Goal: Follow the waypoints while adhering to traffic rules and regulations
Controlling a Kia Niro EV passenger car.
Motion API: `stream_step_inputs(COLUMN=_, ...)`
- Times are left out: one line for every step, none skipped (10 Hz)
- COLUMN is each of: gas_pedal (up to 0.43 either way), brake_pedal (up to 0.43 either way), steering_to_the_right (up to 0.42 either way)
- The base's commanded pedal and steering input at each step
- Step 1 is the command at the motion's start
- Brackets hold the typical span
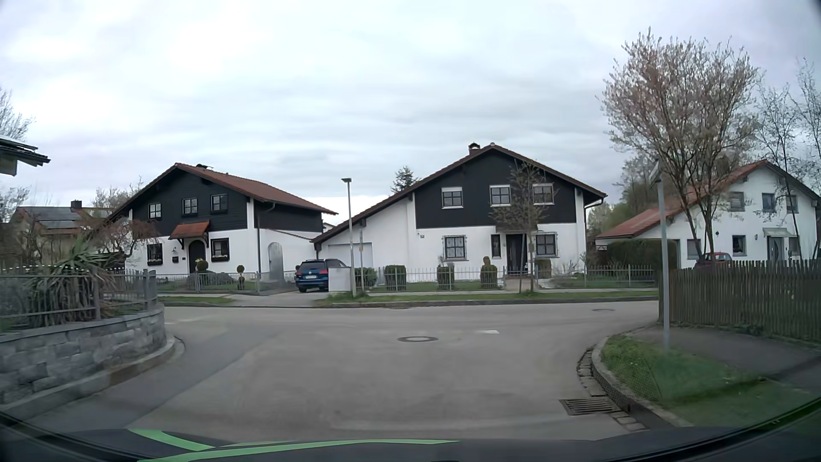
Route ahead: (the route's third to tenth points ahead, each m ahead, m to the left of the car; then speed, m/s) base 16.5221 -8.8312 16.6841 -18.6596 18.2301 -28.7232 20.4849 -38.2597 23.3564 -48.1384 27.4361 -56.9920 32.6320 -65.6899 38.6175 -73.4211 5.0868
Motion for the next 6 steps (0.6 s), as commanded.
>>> stream_step_inputs(gas_pedal=0.0, brake_pedal=0.201, steering_to_the_right=0.022)
stream_step_inputs(gas_pedal=0.0, brake_pedal=0.201, steering_to_the_right=0.022)
stream_step_inputs(gas_pedal=0.0, brake_pedal=0.201, steering_to_the_right=0.023)
stream_step_inputs(gas_pedal=0.0, brake_pedal=0.207, steering_to_the_right=0.027)
stream_step_inputs(gas_pedal=0.0, brake_pedal=0.207, steering_to_the_right=0.04)
stream_step_inputs(gas_pedal=0.0, brake_pedal=0.213, steering_to_the_right=0.051)
